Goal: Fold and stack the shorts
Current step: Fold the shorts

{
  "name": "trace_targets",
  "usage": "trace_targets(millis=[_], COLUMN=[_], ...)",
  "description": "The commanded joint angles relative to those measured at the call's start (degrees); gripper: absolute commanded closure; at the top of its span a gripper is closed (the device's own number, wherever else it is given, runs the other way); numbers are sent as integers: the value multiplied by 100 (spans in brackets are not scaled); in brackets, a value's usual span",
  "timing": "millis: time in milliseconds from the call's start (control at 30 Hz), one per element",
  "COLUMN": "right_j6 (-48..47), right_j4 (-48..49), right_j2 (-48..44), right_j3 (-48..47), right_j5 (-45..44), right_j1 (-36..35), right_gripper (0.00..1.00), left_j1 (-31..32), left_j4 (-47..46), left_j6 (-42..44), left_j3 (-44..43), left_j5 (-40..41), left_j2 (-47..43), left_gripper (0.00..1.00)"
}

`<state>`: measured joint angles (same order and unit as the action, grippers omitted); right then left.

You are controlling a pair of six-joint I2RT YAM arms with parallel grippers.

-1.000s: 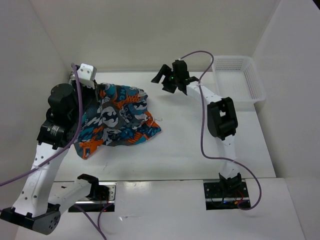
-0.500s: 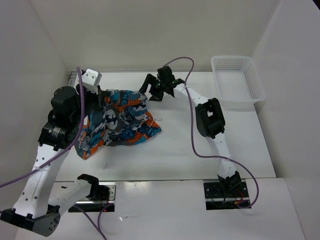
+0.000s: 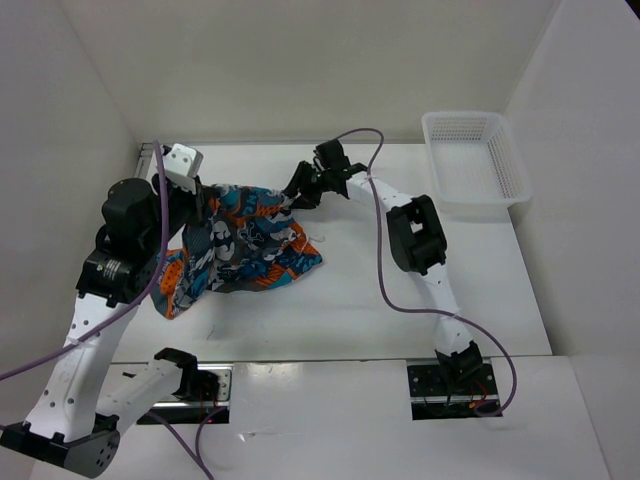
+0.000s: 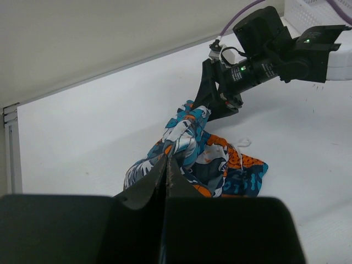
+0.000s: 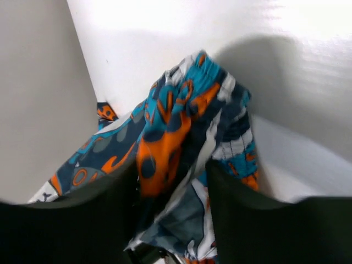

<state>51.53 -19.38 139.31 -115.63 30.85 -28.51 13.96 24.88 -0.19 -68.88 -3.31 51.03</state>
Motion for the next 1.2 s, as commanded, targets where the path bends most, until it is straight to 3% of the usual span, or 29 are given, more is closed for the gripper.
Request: trace_targets(millis=[0,33,133,167,267,433,533,633,700,733,867,967,1167], right_j6=[269,322,324,253,-72,-669,-1231,-1976,-2137,-2138,-2383,-2622,-2937], right_j4=[434,548,549,279,-135,-619,-620,-1111,-1182,-1182,-1130,-1262,-332], right_j2=[412,509,905,975,1046,476,-209,-641,-895,-966,-1484,-2125,-3996], right_j3=[-389,-451,-1029,-1423,-1908,-2165,-2305,-3077,-3586,-3737,-4143,-3688,-143], right_j5=[368,534,633,572,248,-542,-939,-1598,-1846,-1846,-1688,-1635,-2108], right_j1=[-40,-40,-40,-40,-40,450,574,575,724,803,1119,1120,926], right_gripper=[50,60,70,80,100,100,100,100,100,100,100,100,100], left_j1=[11,11,11,11,11,11,11,-120,-409,-524,-772,-772,-657], left_j4=[-282,-335,-335,-335,-466,-1117,-1117,-1685,-1916,-1865,-1539,-1364,-1328], left_j6=[19,19,19,19,19,19,19,19,19,19,19,19,19], left_j3=[24,24,24,24,24,235,156,-97,-606,-1505,-3408,-3754,-2499], left_j5=[-100,-100,-152,-152,92,1112,1227,1578,1720,1720,1395,1254,1306], left_j2=[-119,-171,-172,-172,-225,11,363,923,1399,1967,2912,2983,2246], left_gripper=[100,100,100,100,100,100,100,100,100,100,100,100,100])
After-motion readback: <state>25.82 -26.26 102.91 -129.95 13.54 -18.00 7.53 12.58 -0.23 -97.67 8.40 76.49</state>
